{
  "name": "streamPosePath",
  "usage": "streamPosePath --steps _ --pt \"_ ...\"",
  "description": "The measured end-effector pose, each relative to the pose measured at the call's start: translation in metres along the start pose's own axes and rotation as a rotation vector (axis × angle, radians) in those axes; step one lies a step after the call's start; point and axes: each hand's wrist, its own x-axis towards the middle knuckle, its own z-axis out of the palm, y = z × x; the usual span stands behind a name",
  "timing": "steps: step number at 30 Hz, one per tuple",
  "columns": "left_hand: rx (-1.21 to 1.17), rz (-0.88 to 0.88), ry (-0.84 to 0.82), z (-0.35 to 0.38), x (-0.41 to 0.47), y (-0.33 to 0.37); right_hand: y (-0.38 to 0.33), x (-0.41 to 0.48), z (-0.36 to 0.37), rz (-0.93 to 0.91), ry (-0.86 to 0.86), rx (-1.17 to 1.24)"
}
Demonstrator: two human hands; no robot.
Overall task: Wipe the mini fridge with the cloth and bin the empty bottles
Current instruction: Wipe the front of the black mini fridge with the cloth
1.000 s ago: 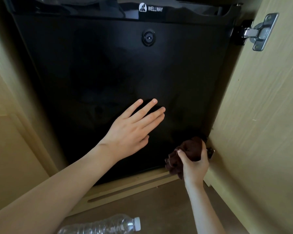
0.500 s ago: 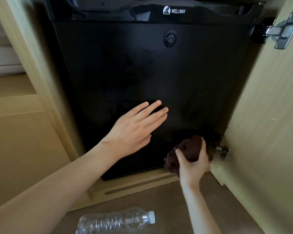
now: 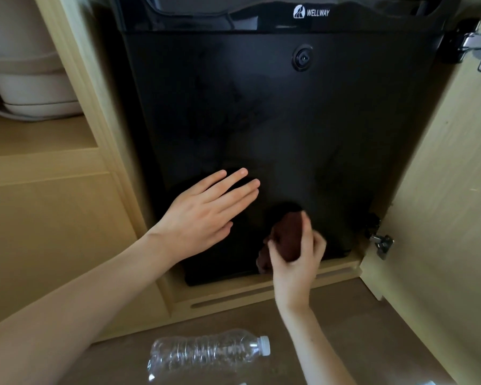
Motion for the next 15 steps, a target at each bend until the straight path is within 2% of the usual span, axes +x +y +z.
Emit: streamPosePath --steps 3,6,10,12,15 --pt "0.039 -0.021 0.033 -0.008 -0.003 -0.002 0.01 -0.022 0.002 0.041 -0.008 -0.008" --pt "0.045 -0.167 0.109 -0.02 -0.004 -0.007 -0.009 -0.013 0.005 0.014 0.064 0.028" --pt "0.08 -0.355 0.09 -0.027 -0.006 -0.017 -0.056 0.011 0.017 -0.183 0.029 0.109" --pt "0.085 -0.36 0.068 -0.026 -0.007 -0.019 -0.066 0.016 0.025 -0.246 -0.026 0.065" --pt "0.045 -0.356 0.072 -0.023 -0.008 -0.022 -0.051 0.002 0.033 -0.215 -0.051 -0.027"
